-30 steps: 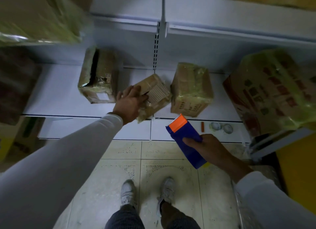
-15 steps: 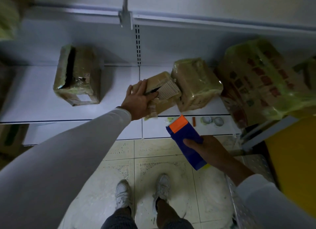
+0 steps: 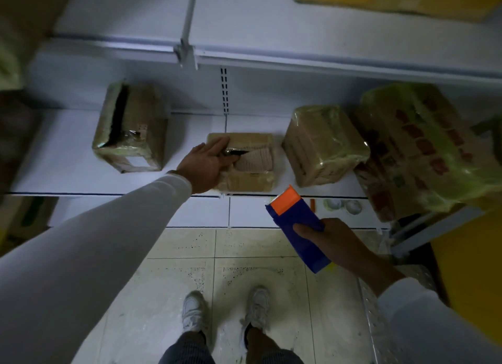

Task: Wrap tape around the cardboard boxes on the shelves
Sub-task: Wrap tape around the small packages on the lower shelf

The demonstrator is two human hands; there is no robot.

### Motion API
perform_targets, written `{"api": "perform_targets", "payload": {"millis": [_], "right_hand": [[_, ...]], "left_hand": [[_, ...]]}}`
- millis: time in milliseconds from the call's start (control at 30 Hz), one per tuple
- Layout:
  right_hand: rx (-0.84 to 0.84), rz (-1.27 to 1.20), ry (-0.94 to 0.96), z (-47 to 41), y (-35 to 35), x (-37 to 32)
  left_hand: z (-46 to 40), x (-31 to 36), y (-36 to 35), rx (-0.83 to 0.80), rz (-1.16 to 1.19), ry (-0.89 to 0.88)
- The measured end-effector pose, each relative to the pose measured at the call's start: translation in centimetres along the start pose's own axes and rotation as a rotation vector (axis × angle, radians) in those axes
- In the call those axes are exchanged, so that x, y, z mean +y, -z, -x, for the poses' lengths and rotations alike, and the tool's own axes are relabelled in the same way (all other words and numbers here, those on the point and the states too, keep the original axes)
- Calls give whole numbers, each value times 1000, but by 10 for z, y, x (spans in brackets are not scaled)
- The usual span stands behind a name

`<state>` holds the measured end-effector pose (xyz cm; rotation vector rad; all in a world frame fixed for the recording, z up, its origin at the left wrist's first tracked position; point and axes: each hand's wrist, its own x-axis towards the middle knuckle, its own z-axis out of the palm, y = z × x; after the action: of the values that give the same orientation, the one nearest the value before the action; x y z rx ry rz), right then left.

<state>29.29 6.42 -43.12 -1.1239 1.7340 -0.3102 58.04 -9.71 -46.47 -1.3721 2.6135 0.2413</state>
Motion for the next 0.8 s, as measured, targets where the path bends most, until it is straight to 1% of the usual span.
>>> {"api": "perform_targets", "payload": {"millis": [200, 267, 367, 433, 567, 667, 800], "right_hand": [[-26, 30, 32, -11, -26, -30], [-33, 7, 39, -12, -38, -36], [-27, 8, 49, -8, -55, -44], [-10, -27, 47, -5, -63, -45], [12, -62, 31, 0, -70, -49], [10, -97, 42, 6, -67, -47], [-35, -58, 98, 10, -51, -52]], "left_hand": [[46, -37, 6, -26, 60, 94], [50, -46, 6, -8, 95, 58], [51, -54, 14, 74, 198, -32], [52, -57, 16, 112, 266, -59], [55, -53, 13, 226, 240, -117], [60, -48, 10, 263, 256, -80], [70, -51, 9, 251, 306, 5]]}}
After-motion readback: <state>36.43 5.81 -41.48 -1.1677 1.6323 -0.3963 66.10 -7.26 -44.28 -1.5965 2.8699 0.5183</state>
